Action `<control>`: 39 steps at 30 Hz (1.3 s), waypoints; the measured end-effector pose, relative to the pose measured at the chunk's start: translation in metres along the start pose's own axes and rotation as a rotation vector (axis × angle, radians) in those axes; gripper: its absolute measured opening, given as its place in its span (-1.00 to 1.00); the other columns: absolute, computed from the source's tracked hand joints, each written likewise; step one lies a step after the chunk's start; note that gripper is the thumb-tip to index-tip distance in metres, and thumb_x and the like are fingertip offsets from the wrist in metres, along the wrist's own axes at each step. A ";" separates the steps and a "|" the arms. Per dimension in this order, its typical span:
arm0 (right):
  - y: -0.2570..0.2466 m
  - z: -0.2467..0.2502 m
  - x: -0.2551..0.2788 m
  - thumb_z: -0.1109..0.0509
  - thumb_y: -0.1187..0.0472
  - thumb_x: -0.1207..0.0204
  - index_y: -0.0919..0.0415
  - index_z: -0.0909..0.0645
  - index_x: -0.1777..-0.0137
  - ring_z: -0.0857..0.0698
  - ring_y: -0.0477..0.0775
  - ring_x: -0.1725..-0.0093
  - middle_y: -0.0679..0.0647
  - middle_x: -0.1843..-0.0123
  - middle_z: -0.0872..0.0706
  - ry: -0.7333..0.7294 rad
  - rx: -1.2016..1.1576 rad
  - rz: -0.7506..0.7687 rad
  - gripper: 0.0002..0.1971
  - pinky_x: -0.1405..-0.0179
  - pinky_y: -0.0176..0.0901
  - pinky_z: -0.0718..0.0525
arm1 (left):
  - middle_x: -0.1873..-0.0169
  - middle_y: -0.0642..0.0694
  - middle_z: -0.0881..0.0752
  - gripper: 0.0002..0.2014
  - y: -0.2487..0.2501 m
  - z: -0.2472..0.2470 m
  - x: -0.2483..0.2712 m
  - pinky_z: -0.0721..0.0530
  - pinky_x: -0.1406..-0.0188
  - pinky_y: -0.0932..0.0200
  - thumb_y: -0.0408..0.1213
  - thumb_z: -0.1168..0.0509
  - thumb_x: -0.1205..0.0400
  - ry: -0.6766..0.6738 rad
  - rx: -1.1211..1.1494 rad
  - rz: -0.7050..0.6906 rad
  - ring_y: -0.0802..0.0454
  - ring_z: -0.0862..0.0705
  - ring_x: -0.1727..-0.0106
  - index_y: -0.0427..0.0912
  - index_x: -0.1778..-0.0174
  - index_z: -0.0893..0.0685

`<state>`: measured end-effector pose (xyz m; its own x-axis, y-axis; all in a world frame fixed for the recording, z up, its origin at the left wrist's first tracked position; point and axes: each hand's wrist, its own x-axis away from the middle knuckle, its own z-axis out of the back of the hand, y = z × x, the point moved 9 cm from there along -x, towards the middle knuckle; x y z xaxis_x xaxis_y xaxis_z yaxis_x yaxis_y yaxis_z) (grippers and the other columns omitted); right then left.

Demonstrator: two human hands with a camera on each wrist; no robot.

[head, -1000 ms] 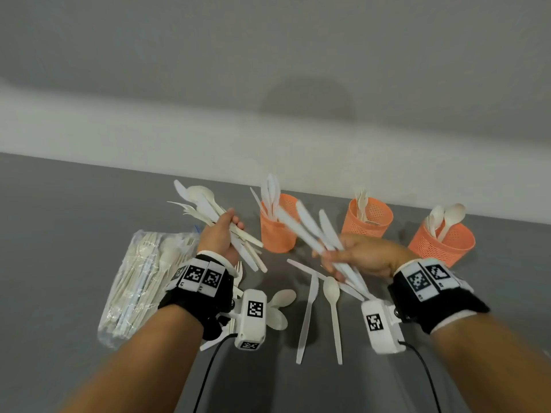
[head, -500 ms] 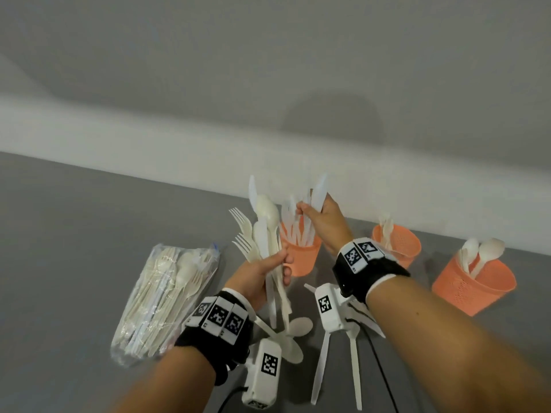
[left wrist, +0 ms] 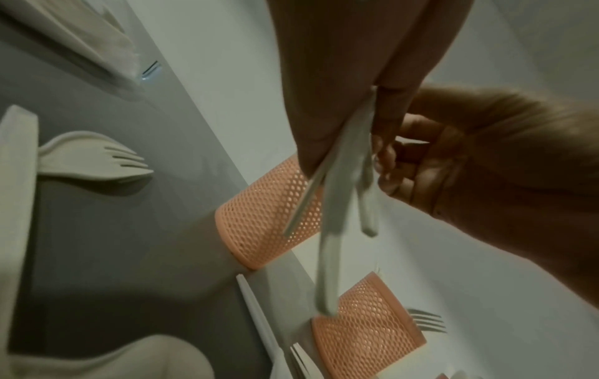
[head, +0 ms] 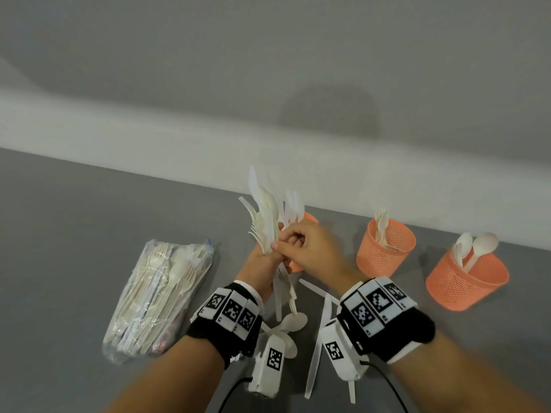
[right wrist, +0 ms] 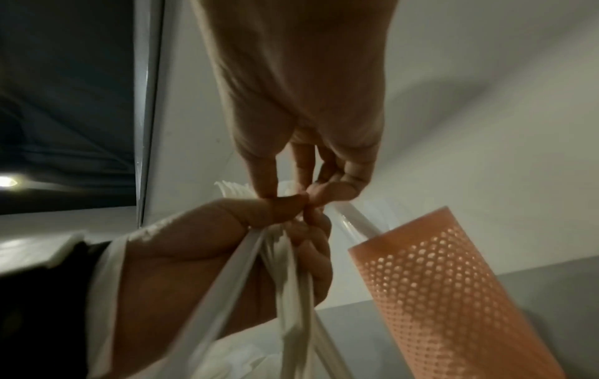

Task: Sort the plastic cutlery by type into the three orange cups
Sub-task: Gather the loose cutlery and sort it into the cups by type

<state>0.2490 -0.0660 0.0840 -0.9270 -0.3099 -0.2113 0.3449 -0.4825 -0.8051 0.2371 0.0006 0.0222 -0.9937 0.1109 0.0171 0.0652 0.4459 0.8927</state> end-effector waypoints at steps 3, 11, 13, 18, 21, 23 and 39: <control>0.005 -0.002 0.005 -0.52 0.28 -0.40 0.37 -0.75 0.25 -0.57 -0.21 0.59 0.19 0.47 -0.69 0.013 0.005 -0.026 -0.88 0.46 -0.58 -0.49 | 0.51 0.09 -0.67 -0.62 -0.003 -0.003 0.002 -0.55 0.54 0.44 -0.61 -0.18 -0.57 -0.024 -0.062 0.001 0.29 -0.63 0.53 -0.36 -0.32 -0.45; 0.011 -0.016 0.014 -0.44 0.32 -0.47 0.39 -0.64 0.17 -0.58 0.04 0.47 0.04 0.50 -0.55 -0.101 -0.175 -0.171 -0.90 0.28 0.01 -0.73 | 0.41 0.00 -0.66 -0.52 0.000 -0.004 0.007 -0.50 0.53 0.35 -0.48 -0.22 -0.32 -0.004 -0.134 -0.044 0.21 -0.60 0.45 -0.42 -0.21 -0.51; 0.013 -0.017 0.016 -0.33 0.31 -0.57 0.33 -0.54 0.17 -0.60 0.10 0.44 0.19 0.36 -0.59 -0.138 -0.258 -0.217 -0.88 0.28 0.06 -0.72 | 0.49 0.05 -0.65 -0.65 0.001 -0.004 0.011 -0.47 0.54 0.34 -0.50 -0.25 -0.29 -0.027 -0.124 -0.040 0.18 -0.56 0.47 -0.35 -0.02 -0.58; 0.022 -0.004 0.018 -0.10 0.21 -0.70 0.23 -0.49 -0.10 -0.75 0.19 0.14 0.09 0.12 -0.77 -0.103 -0.619 -0.277 -0.84 0.06 0.05 -0.75 | 0.38 0.06 -0.68 -0.79 0.000 0.004 0.019 -0.49 0.47 0.32 -0.18 -0.31 -0.56 -0.014 0.054 0.058 0.20 -0.58 0.48 -0.02 -0.10 -0.66; 0.019 0.020 0.009 -0.09 0.26 -0.70 0.23 -0.42 0.01 -0.58 -0.03 0.47 0.00 0.43 -0.58 0.025 -0.762 -0.228 -0.89 0.39 -0.20 -0.61 | 0.40 0.00 -0.51 -0.80 0.001 0.007 0.019 -0.43 0.54 0.30 -0.17 -0.24 -0.59 -0.037 0.112 0.060 0.17 -0.39 0.59 -0.06 -0.12 -0.60; 0.019 0.038 0.000 -0.22 0.17 -0.65 0.21 -0.47 0.10 -0.37 -0.06 0.53 -0.05 0.52 -0.39 0.103 -0.708 -0.210 -0.87 0.54 -0.26 -0.37 | 0.40 -0.01 -0.49 -0.78 0.001 0.001 0.023 -0.41 0.53 0.28 -0.18 -0.23 -0.58 -0.119 0.032 0.054 0.16 -0.35 0.59 -0.09 -0.12 -0.57; 0.004 0.115 -0.045 -0.22 0.17 -0.63 0.03 -0.48 0.25 -0.30 -0.17 0.58 -0.08 0.46 -0.34 0.472 -0.572 -0.166 -0.80 0.63 -0.36 -0.28 | 0.41 0.03 -0.65 -0.79 -0.019 0.028 0.034 -0.47 0.50 0.30 -0.26 -0.23 -0.62 -0.133 -0.215 0.197 0.15 -0.45 0.54 -0.09 -0.15 -0.64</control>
<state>0.3095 -0.1487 0.1539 -0.9691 0.1755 -0.1736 0.1845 0.0473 -0.9817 0.2050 0.0205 -0.0064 -0.9425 0.2974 0.1525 0.2198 0.2077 0.9532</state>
